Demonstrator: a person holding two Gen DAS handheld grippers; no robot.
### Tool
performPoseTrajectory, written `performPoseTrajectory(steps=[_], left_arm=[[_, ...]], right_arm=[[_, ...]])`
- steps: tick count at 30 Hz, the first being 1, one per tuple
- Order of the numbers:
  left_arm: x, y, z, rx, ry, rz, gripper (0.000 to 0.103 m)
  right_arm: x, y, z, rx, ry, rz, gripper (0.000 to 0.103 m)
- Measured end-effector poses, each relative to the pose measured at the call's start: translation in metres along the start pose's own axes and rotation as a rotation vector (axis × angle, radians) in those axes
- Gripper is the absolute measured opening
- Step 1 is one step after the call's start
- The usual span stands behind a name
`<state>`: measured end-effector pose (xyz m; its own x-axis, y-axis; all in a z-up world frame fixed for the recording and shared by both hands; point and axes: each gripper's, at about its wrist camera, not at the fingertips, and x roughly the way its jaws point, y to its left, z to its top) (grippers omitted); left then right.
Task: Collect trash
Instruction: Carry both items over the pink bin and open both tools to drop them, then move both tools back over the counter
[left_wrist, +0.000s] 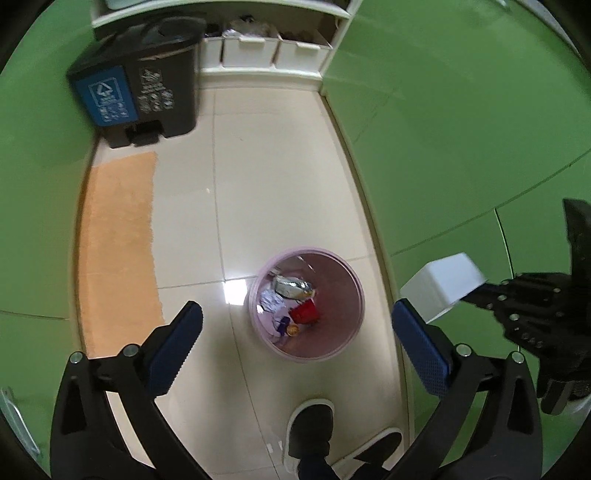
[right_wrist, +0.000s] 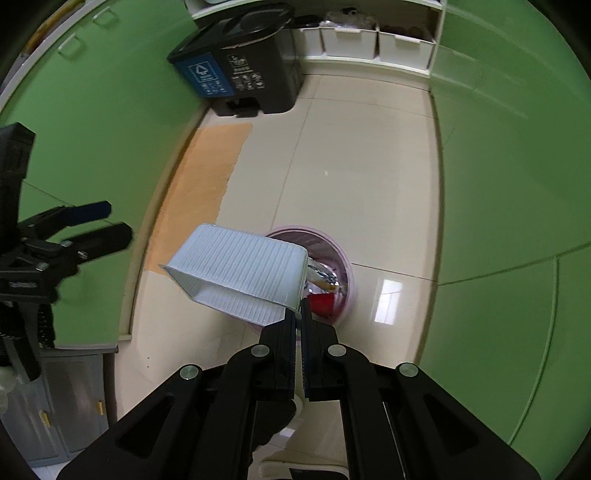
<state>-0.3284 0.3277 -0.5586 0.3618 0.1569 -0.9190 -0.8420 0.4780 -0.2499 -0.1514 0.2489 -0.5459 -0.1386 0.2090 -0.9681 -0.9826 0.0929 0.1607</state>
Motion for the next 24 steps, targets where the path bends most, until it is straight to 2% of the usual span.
performPoseTrajectory(steps=[4, 5, 7, 8, 9, 17, 24], left_arm=[[-0.011, 0.015, 0.003, -0.025, -0.027, 0.004, 0.1], [-0.011, 0.017, 0.002, -0.026, -0.03, 0.006, 0.1], [-0.012, 0.018, 0.001, -0.027, -0.031, 0.009, 0.1], [-0.012, 0.018, -0.001, -0.029, -0.031, 0.008, 0.1], [-0.012, 0.016, -0.001, -0.032, -0.031, 0.009, 0.1], [-0.017, -0.006, -0.004, 0.004, -0.011, 0.008, 0.1], [-0.06, -0.049, 0.002, 0.047, -0.017, 0.002, 0.1]], right_arm=[[0.013, 0.009, 0.006, -0.017, 0.006, 0.018, 0.003], [0.016, 0.01, 0.007, -0.019, 0.004, 0.02, 0.01], [0.019, 0.011, 0.007, -0.015, 0.0, 0.012, 0.051], [0.02, 0.01, 0.006, -0.006, -0.007, 0.013, 0.091], [0.019, 0.009, 0.005, -0.001, -0.019, 0.013, 0.097], [0.0, -0.003, -0.006, 0.04, -0.01, -0.019, 0.097], [-0.075, -0.013, -0.013, 0.093, -0.059, -0.035, 0.097]])
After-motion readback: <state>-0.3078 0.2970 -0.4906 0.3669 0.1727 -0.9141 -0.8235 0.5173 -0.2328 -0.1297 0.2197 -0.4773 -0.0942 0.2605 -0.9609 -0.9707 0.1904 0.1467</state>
